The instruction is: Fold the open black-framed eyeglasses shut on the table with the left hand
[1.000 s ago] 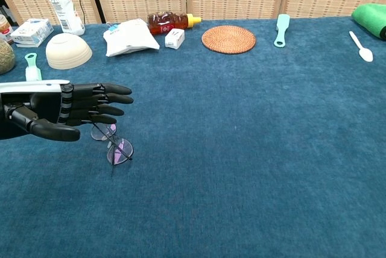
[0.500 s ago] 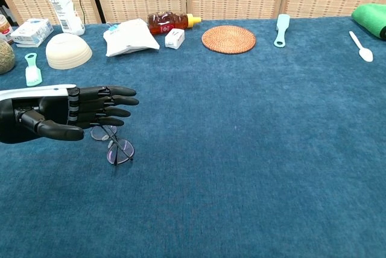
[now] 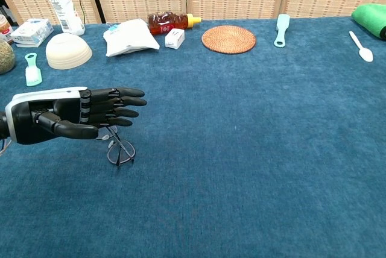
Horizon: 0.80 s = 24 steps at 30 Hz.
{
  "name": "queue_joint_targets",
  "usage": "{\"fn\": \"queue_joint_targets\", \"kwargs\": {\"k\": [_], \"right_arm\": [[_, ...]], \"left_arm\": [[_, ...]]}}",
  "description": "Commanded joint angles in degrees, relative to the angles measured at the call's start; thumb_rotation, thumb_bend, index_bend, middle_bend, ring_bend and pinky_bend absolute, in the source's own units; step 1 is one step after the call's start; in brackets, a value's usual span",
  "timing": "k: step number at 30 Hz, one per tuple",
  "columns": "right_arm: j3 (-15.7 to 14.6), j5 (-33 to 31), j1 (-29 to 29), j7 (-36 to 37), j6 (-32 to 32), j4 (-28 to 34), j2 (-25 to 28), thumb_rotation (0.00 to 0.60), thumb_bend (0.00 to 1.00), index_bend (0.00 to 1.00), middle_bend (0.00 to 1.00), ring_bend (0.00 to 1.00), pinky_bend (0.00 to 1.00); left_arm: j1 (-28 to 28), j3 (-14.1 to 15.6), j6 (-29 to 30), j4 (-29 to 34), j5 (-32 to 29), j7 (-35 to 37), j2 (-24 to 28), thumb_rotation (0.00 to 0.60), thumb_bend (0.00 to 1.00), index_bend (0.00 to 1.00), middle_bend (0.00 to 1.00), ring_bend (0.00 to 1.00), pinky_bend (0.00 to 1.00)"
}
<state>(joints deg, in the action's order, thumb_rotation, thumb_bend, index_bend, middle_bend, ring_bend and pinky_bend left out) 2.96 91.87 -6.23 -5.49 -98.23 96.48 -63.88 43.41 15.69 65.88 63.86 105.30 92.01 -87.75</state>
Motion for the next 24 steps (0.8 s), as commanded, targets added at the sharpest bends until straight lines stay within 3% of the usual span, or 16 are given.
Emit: {"fn": "queue_joint_targets", "kwargs": {"k": [1, 24], "right_arm": [[0.0, 0.0, 0.0, 0.0, 0.0, 0.0, 0.0, 0.600, 0.27, 0.33, 0.21, 0.26, 0.36], [0.1, -0.3, -0.1, -0.3, 0.0, 0.1, 0.1, 0.600, 0.27, 0.33, 0.21, 0.26, 0.36]], "left_arm": [[0.1, 0.3, 0.0, -0.8, -0.2, 0.4, -0.7, 0.450, 0.15, 0.00, 0.00, 0.00, 0.00], [-0.2, 0.6, 1.1, -4.9, -2.1, 2.7, -3.3, 0.446, 0.15, 0.00, 0.00, 0.00, 0.00]]}}
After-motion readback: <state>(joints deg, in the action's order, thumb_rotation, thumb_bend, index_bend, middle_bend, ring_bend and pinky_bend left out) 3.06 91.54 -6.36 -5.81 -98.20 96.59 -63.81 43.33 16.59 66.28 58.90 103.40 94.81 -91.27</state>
